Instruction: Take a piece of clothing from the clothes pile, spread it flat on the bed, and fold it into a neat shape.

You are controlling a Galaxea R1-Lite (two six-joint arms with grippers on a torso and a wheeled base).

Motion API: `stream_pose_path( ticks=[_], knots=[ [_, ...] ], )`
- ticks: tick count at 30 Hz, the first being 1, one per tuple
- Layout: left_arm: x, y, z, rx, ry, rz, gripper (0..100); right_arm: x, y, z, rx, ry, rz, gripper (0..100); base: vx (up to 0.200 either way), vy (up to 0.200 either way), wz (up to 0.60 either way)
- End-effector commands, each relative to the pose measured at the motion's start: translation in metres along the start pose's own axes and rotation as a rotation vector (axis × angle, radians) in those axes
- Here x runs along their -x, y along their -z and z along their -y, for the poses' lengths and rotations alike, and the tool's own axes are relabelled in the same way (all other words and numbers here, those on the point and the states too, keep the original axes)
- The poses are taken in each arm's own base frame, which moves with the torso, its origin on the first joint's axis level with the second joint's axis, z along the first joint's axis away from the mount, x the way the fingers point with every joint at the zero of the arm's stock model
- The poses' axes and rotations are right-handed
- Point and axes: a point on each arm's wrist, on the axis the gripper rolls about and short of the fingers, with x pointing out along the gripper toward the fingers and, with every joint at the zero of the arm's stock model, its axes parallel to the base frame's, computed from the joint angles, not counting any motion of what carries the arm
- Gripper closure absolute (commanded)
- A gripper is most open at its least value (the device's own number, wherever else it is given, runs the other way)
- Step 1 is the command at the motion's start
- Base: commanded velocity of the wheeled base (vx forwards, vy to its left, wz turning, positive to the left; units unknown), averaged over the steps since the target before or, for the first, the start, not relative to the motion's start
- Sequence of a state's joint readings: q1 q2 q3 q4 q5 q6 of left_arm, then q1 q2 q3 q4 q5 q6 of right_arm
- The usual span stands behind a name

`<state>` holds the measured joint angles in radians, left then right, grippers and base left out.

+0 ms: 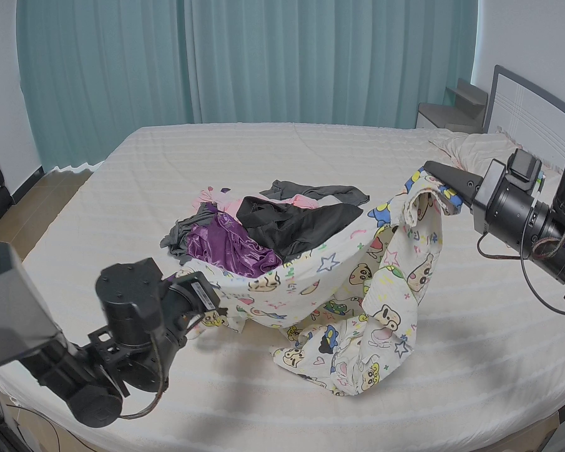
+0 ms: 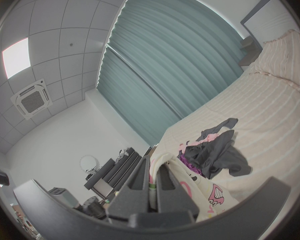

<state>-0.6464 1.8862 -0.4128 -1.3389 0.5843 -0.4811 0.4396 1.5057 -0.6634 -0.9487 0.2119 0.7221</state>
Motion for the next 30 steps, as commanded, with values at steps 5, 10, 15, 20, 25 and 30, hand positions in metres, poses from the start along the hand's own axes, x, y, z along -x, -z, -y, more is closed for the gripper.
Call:
stream_pose_path(
  ticks=[5,10,15,20,25,30],
  knots=[
    [0.041,-0.077,0.004,0.07,0.079,0.23,100,-0.004,-0.019,-0.027,0.021,-0.046,0.117,100,0.0,0.0,0.0],
    [0.042,-0.108,0.007,0.033,0.098,0.334,100,-0.004,-0.035,-0.042,0.031,-0.1,0.173,100,0.0,0.0,0.0],
    [0.039,-0.11,0.014,0.043,0.125,0.341,100,-0.006,-0.018,-0.027,-0.016,-0.055,0.106,100,0.0,0.0,0.0],
    [0.035,-0.084,0.005,0.06,0.106,0.248,100,0.0,0.006,-0.008,-0.15,0.016,0.021,100,0.0,0.0,0.0],
    [0.032,-0.067,0.0,0.104,0.095,0.18,100,-0.004,0.024,0.01,-0.217,0.081,-0.042,100,0.0,0.0,0.0],
    [0.034,-0.037,0.004,0.139,0.116,0.067,100,-0.013,0.046,0.02,-0.313,0.104,-0.093,100,0.0,0.0,0.0]
  ],
)
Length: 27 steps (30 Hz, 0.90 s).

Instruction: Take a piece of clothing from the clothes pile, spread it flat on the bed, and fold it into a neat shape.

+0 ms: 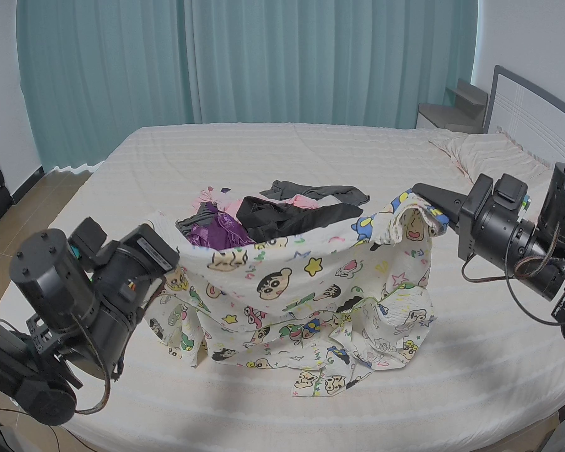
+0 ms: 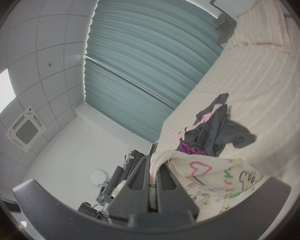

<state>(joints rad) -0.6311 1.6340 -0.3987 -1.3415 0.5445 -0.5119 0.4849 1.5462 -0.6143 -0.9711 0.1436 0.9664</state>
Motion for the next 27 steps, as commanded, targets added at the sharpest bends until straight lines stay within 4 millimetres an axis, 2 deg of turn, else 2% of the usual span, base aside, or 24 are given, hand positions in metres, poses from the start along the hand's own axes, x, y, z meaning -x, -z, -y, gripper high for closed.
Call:
stream_pose_path(
  ticks=[1,7,12,17,27],
  knots=[
    [0.002,0.032,-0.004,-0.007,-0.011,-0.116,100,-0.012,0.022,0.019,-0.069,0.042,-0.068,100,0.0,0.0,0.0],
    [-0.005,0.057,-0.01,0.053,-0.023,-0.204,100,-0.011,0.037,0.03,-0.088,0.027,-0.081,100,0.0,0.0,0.0],
    [-0.006,0.057,-0.009,0.127,-0.026,-0.204,100,-0.007,0.039,0.031,-0.084,-0.004,-0.067,100,0.0,0.0,0.0],
    [-0.005,0.059,-0.01,0.125,-0.03,-0.207,100,-0.005,0.041,0.028,-0.082,-0.012,-0.071,100,0.0,0.0,0.0],
    [-0.004,0.058,-0.011,0.145,-0.037,-0.208,100,-0.005,0.04,0.026,-0.082,-0.016,-0.063,100,-0.2,0.0,0.0]
  ],
)
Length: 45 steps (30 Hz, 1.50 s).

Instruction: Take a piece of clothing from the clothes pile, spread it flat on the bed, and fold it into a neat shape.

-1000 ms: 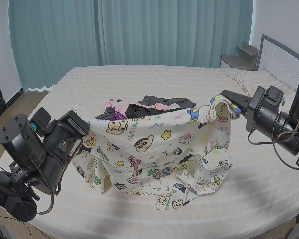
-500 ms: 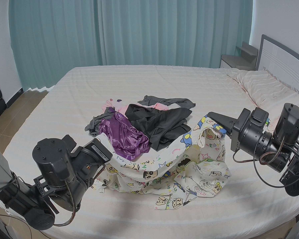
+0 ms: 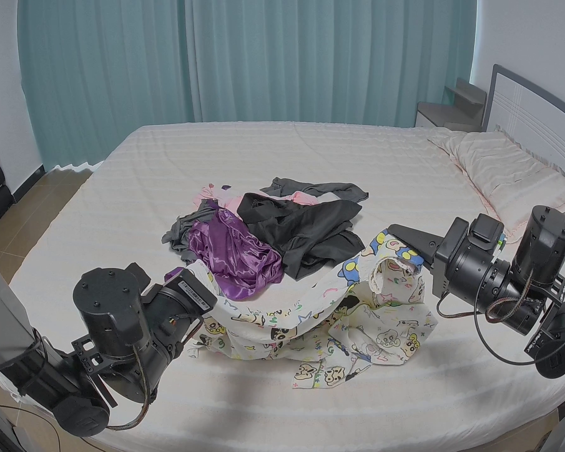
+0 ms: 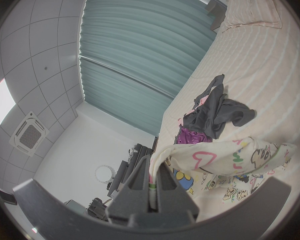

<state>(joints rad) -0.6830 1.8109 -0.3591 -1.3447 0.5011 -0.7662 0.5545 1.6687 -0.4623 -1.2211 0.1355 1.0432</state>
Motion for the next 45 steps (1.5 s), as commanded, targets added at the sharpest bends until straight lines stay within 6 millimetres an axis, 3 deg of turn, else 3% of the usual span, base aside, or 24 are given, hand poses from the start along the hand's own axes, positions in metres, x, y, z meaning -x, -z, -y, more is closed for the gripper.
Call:
stream_pose_path(
  ticks=[1,5,23,45],
  knots=[
    [0.001,0.0,-0.001,-0.002,-0.004,-0.003,100,0.001,0.0,-0.001,0.001,-0.003,0.002,100,-0.2,0.0,0.0],
    [0.002,0.0,-0.001,-0.002,-0.007,0.001,100,0.001,0.0,-0.001,0.0,0.0,0.003,100,-0.2,0.0,0.0],
    [0.01,-0.003,0.002,0.003,0.011,0.004,100,0.001,0.0,0.0,0.002,0.0,0.005,100,0.0,0.0,0.0],
    [0.014,-0.023,0.001,0.031,-0.009,0.09,100,-0.004,-0.006,-0.006,0.011,-0.023,0.022,100,0.0,0.2,0.0]
  ],
)
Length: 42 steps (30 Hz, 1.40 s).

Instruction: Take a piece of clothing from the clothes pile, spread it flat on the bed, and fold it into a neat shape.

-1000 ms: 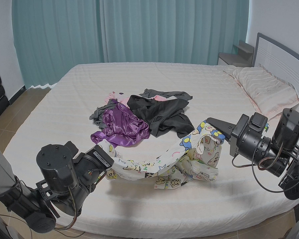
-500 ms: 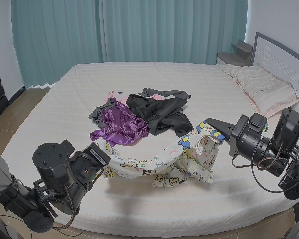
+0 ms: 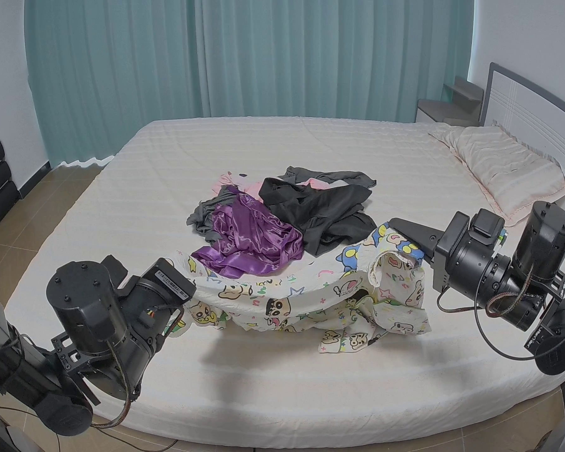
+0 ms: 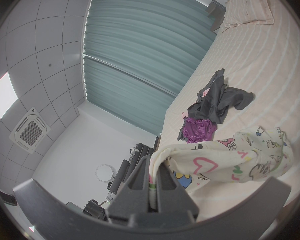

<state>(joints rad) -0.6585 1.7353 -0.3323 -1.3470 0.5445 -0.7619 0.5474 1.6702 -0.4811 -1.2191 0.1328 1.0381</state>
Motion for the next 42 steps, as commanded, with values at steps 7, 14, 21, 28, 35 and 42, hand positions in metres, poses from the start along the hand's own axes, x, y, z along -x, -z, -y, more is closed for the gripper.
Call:
stream_pose_path(
  ticks=[7,14,21,28,35,42],
  knots=[
    [0.008,-0.014,0.004,0.023,0.027,0.038,100,-0.006,-0.006,-0.013,0.012,-0.046,0.019,100,0.0,0.2,0.0],
    [0.008,-0.017,0.005,0.015,0.028,0.048,100,-0.009,-0.007,-0.012,0.018,-0.047,0.02,100,0.0,0.2,0.0],
    [0.006,-0.02,0.002,0.012,0.014,0.059,100,-0.012,-0.01,-0.018,0.036,-0.073,0.031,100,0.0,0.2,0.0],
    [0.006,-0.021,0.002,-0.013,0.013,0.065,100,-0.013,-0.012,-0.024,0.054,-0.094,0.041,100,0.0,0.2,0.0],
    [0.008,-0.024,0.002,-0.009,0.017,0.074,100,-0.014,-0.01,-0.028,0.058,-0.109,0.036,100,0.0,0.2,0.0],
    [0.008,-0.024,0.003,-0.029,0.017,0.078,100,-0.017,-0.012,-0.031,0.069,-0.119,0.043,100,0.0,0.2,0.0]
  ],
)
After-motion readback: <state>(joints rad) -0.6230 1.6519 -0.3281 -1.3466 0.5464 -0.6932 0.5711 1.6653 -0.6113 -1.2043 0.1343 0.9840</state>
